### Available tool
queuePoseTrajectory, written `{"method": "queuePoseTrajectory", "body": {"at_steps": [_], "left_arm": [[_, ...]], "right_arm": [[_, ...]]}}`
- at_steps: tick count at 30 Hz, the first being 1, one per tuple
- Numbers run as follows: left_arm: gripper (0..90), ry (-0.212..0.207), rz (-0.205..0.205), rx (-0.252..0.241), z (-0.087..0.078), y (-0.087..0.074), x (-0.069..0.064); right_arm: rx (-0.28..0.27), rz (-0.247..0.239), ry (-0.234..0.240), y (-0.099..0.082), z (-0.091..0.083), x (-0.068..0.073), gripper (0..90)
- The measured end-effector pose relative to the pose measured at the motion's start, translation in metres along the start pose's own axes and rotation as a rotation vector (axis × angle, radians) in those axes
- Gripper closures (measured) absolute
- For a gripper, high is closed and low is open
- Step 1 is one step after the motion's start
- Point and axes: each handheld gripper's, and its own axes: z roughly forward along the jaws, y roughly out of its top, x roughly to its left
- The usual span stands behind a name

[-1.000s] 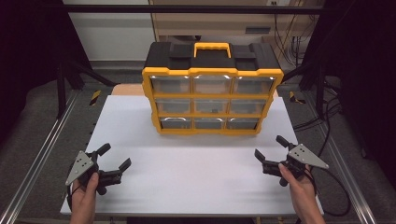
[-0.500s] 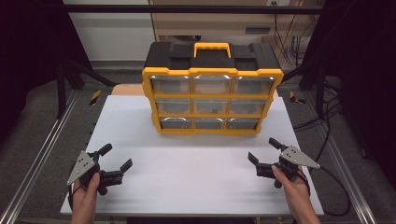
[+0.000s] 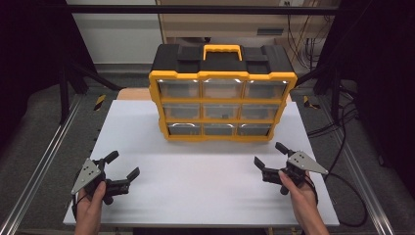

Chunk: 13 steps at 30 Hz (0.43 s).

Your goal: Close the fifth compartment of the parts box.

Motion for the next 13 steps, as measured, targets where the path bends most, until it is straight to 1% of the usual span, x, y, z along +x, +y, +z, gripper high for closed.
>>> {"method": "queuePoseTrajectory", "body": {"at_steps": [2,7,9,13], "left_arm": [[0.4,-0.002,-0.005,0.001,0.000,0.000,0.000],[0.4,-0.009,-0.008,0.009,0.002,-0.001,0.000],[0.4,-0.016,-0.008,0.015,0.003,-0.001,-0.001],[0.5,-0.034,-0.002,0.044,0.006,-0.003,-0.002]], "right_arm": [[0.014,-0.015,-0.006,-0.001,0.005,0.001,3.4],[0.076,-0.064,0.019,-0.009,0.016,0.007,3.0],[0.096,-0.064,0.029,-0.012,0.018,0.010,3.1],[0.161,-0.073,0.031,-0.019,0.020,0.010,3.5]]}}
